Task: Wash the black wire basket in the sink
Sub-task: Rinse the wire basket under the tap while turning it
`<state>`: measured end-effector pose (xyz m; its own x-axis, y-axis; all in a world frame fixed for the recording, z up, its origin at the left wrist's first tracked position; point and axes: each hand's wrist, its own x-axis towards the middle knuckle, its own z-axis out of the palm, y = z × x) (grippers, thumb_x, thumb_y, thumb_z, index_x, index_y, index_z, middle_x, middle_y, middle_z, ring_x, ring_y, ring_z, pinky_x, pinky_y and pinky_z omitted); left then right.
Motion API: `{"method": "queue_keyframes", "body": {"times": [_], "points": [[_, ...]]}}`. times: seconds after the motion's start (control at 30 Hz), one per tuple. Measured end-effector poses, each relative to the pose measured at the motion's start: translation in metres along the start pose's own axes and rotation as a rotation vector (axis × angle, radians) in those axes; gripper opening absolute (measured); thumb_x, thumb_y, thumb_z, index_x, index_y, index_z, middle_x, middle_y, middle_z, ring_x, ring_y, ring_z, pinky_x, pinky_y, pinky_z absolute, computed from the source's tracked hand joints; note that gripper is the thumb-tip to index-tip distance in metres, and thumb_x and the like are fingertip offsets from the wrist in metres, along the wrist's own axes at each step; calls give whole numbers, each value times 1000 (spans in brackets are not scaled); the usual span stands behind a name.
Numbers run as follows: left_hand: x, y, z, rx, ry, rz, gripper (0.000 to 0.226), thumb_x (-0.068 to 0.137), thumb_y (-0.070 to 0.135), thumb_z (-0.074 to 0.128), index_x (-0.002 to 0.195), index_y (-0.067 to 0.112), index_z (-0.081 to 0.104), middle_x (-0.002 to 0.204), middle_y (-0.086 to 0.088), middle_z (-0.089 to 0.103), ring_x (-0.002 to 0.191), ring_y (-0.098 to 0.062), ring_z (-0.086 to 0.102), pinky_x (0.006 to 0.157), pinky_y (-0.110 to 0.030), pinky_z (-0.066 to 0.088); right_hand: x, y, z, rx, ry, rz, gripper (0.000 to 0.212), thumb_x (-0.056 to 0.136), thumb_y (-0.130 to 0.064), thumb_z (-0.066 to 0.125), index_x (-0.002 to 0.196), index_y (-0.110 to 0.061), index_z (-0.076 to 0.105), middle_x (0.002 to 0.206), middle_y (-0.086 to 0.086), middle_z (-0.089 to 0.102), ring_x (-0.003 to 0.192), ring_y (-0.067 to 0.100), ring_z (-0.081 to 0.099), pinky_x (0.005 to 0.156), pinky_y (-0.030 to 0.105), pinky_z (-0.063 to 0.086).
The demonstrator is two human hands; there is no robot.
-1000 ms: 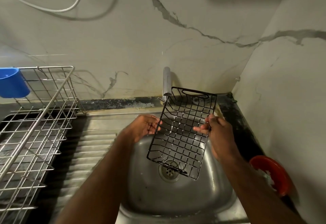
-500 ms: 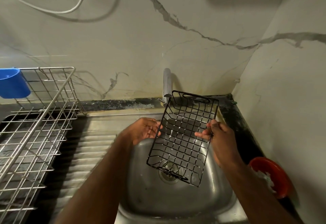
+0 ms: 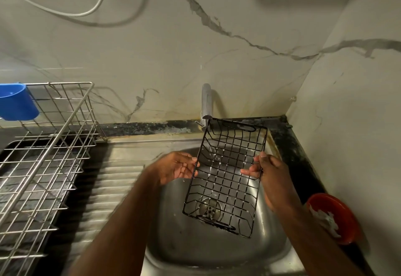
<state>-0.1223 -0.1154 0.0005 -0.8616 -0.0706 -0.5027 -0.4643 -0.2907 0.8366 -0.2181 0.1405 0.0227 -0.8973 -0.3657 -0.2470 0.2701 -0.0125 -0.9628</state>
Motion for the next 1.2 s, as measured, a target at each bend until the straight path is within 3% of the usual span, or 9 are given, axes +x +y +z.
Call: {"method": "queue_keyframes", "body": {"times": [0.03, 0.1, 0.17, 0.4, 0.53, 0.73, 1.0, 1.2], "points": [[-1, -2, 0, -7, -3, -4, 11, 92, 9, 57, 89, 3, 65, 74, -8, 67, 69, -19, 68, 67, -26, 55, 0, 2, 0, 9, 12, -8, 71, 69, -69, 70, 89, -2, 59, 60, 8, 65, 65, 26, 72, 77, 43, 58], [-3, -5, 0, -11, -3, -10, 13, 95, 7, 55, 88, 4, 66, 73, -7, 68, 70, -19, 68, 68, -26, 55, 0, 6, 1, -4, 49, -28, 35, 98, -35, 53, 88, -2, 59, 60, 8, 64, 64, 28, 72, 82, 48, 55], [-5, -7, 0, -14, -7, -16, 14, 95, 6, 55, 88, 4, 66, 72, -7, 68, 69, -19, 69, 67, -25, 56, 2, 10, 1, -49, 77, -28, 30, 104, -23, 43, 89, -3, 59, 59, 9, 63, 66, 30, 73, 87, 49, 53], [-4, -4, -1, -16, 20, -2, 12, 84, 14, 64, 90, 4, 66, 72, -6, 68, 70, -19, 68, 64, -24, 54, 2, 8, 2, -2, 45, -28, 32, 99, -30, 45, 89, -2, 59, 60, 8, 64, 64, 26, 73, 91, 52, 52], [2, 3, -3, -7, 24, 29, 19, 80, 18, 67, 92, 4, 68, 78, -7, 68, 71, -17, 67, 64, -23, 54, 1, 4, 1, 26, 52, -60, 47, 85, -49, 55, 89, -2, 60, 62, 8, 65, 61, 23, 70, 83, 49, 53], [14, 8, 0, -7, 90, 76, 13, 97, 8, 55, 94, 5, 67, 87, -6, 70, 73, -16, 65, 71, -26, 56, 5, 6, -2, -23, 101, -50, 26, 102, -22, 46, 91, -5, 63, 65, 9, 67, 70, 31, 72, 88, 54, 53], [26, 9, 3, 69, 216, 130, 17, 99, 14, 55, 96, 7, 70, 102, -16, 63, 80, -18, 58, 84, -35, 49, -2, -4, 2, -83, 116, -1, 24, 101, -20, 50, 99, -3, 66, 88, 21, 71, 75, 27, 73, 81, 39, 58], [34, 17, 13, 156, 347, 204, 22, 103, 14, 52, 93, 6, 70, 95, -10, 64, 84, -18, 57, 77, -34, 56, -4, -5, 1, -113, 89, 5, 13, 97, -17, 58, 91, -14, 69, 91, 14, 74, 80, 26, 72, 79, 37, 57]]}}
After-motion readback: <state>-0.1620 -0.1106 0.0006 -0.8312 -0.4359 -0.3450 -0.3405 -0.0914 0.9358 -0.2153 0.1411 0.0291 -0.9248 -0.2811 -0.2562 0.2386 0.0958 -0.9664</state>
